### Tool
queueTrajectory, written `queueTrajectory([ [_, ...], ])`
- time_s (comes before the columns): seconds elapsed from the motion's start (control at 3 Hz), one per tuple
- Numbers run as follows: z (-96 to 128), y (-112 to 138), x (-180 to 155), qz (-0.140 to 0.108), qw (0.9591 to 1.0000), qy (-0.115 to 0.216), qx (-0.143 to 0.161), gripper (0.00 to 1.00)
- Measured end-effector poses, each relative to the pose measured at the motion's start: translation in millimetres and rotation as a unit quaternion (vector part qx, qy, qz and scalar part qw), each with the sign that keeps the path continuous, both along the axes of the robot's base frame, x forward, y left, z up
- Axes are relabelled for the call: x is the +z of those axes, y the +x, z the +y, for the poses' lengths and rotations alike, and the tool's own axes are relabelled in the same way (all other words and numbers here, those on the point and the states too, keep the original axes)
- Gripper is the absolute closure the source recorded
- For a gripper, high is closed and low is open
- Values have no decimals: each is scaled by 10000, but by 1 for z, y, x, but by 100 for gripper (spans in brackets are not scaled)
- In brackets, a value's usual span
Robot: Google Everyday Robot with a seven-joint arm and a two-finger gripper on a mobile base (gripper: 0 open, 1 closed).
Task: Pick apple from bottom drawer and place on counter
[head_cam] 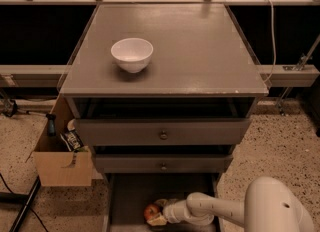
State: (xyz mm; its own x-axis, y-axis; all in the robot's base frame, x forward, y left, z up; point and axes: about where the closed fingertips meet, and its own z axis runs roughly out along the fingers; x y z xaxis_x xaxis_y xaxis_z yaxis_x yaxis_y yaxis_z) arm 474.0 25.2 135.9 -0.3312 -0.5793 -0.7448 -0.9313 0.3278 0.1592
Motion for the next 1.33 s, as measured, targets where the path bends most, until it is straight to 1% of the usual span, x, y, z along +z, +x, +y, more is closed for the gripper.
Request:
queueTrajectory([
  [0.67, 0, 0, 0, 0, 10000, 0, 0, 89],
  [1.0, 0, 0, 0, 1, 10000, 0, 1, 100],
  [1.33, -2, -2, 1, 51, 10000, -31, 4, 100],
])
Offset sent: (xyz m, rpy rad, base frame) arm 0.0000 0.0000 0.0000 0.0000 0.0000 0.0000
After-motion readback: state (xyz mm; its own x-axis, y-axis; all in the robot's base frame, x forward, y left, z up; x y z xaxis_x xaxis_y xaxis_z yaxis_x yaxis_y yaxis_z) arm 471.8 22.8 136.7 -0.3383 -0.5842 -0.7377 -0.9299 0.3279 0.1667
